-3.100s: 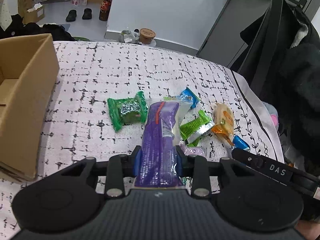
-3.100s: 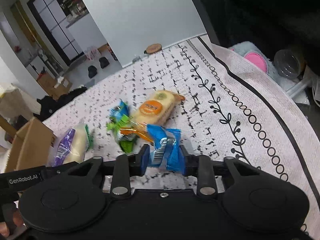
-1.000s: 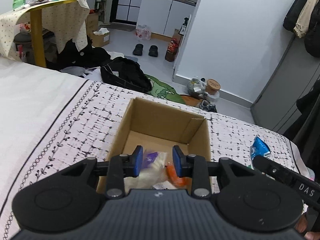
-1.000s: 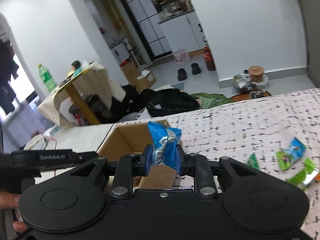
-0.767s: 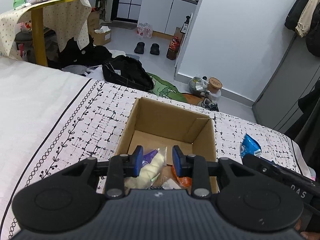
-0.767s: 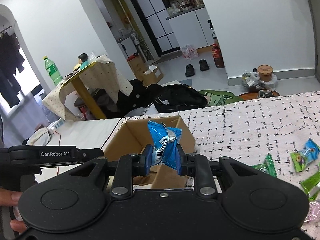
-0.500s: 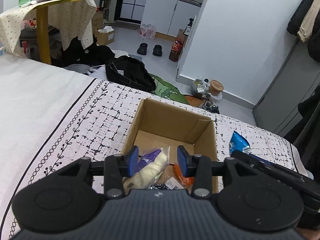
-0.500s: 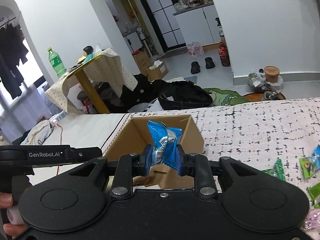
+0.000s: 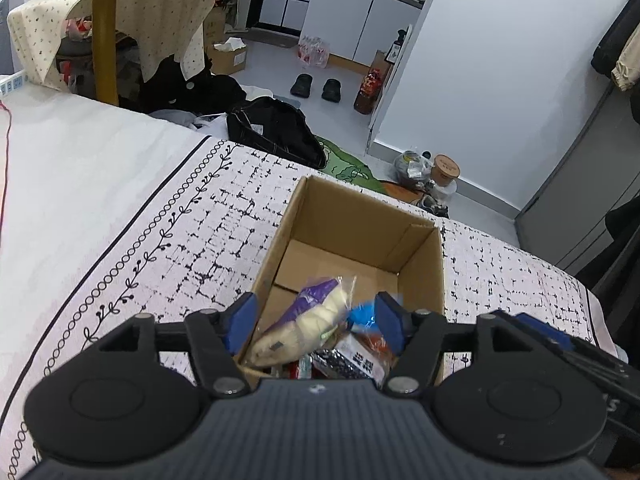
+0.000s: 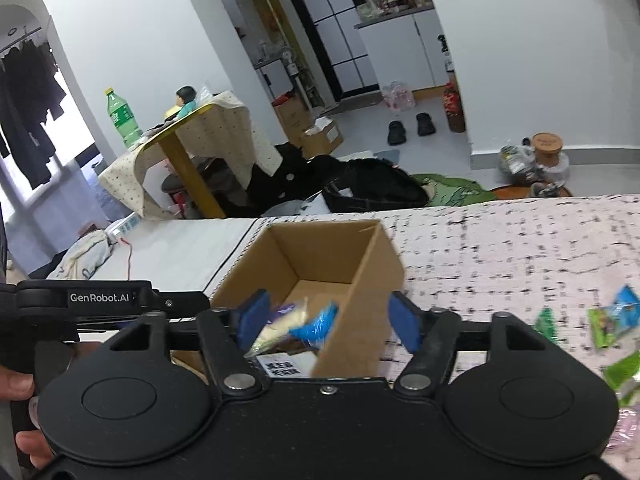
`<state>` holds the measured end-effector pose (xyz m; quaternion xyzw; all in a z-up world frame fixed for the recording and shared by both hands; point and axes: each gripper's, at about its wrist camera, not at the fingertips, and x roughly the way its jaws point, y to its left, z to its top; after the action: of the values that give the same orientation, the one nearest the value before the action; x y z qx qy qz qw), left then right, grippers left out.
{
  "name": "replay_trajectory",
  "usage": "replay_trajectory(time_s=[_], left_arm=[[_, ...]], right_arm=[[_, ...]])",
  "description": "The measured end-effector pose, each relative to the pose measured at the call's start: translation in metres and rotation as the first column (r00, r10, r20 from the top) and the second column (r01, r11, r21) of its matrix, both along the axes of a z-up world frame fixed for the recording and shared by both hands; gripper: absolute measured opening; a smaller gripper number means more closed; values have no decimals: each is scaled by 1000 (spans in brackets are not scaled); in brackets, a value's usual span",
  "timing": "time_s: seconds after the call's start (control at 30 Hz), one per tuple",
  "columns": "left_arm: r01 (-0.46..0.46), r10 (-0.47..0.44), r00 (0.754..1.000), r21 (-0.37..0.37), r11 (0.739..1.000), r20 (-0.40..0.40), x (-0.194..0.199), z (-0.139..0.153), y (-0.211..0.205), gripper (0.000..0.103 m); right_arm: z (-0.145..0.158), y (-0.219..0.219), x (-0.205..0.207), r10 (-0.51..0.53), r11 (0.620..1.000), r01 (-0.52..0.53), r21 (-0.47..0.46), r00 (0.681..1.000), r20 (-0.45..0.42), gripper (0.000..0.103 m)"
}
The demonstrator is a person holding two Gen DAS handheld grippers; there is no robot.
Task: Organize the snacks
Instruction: 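Withdraw both grippers from the box toward the remaining snacks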
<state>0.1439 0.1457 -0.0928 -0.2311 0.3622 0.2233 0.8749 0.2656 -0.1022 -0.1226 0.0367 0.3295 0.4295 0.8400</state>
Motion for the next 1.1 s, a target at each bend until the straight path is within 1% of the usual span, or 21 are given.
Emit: replay_trajectory(time_s=[0.07, 0.13, 0.17, 0.2, 0.23, 0.27, 0.3, 0.33, 0.4, 0.63, 0.73, 0.8, 0.9, 0.97, 1.03, 1.1], left_arm=[[1, -1, 1000, -4, 1000, -3, 0, -1, -5, 74], [3, -3, 1000, 11, 1000, -5, 1, -1, -9, 80], [3, -3, 1000, 22, 1000, -7, 1, 0, -12, 86], [5, -5, 1000, 24, 1000, -2, 0, 0, -14, 90], [6, -6, 1000, 19, 1000, 9, -1, 1, -16, 92], [9, -9, 1000, 15, 1000, 17, -1, 2, -17, 98], [16, -16, 1000, 16, 1000, 21, -1, 3, -19, 101], [21, -21, 1000, 23, 1000, 23, -1, 3, -22, 103], [29, -31, 999, 36, 999, 32, -1, 4, -26, 103], [55, -59, 995, 54, 997, 81, -4, 9, -44, 103], [56, -63, 995, 97, 994, 79, -3, 12, -53, 103], [31, -36, 998, 94, 995, 58, -4, 13, -57, 103], [30, -34, 999, 145, 989, 24, -3, 19, -71, 103], [2, -5, 1000, 158, 987, 19, -5, 23, -80, 103], [-47, 44, 999, 180, 982, 23, -9, 26, -88, 103], [-60, 57, 998, 172, 983, 25, -11, 27, -94, 103]], right_arm=[[1, -7, -1, -21, 1000, 21, -11, 1000, 12, 82], [1, -13, -2, -32, 999, 33, -21, 999, 20, 86], [2, -17, -2, -39, 999, 39, -25, 999, 22, 88], [2, -20, -2, -44, 999, 45, -27, 999, 24, 89], [2, -23, -3, -49, 998, 50, -29, 998, 28, 93], [3, -26, -4, -54, 998, 55, -32, 998, 37, 96], [3, -30, -5, -55, 998, 57, -33, 997, 45, 97], [3, -34, -6, -58, 998, 60, -35, 997, 51, 99], [3, -41, -6, -69, 997, 71, -30, 996, 53, 103], [1, -65, -5, -106, 994, 107, -25, 993, 46, 103], [-1, -74, -4, -119, 993, 120, -21, 992, 39, 103], [-1, -80, -3, -125, 992, 126, -12, 992, 35, 103], [-1, -87, -2, -139, 990, 139, 5, 990, 27, 103], [-2, -92, -1, -151, 989, 151, 9, 988, 22, 103], [-3, -98, 0, -158, 987, 158, 15, 987, 18, 103], [-3, -104, 0, -164, 986, 164, 17, 986, 18, 103]])
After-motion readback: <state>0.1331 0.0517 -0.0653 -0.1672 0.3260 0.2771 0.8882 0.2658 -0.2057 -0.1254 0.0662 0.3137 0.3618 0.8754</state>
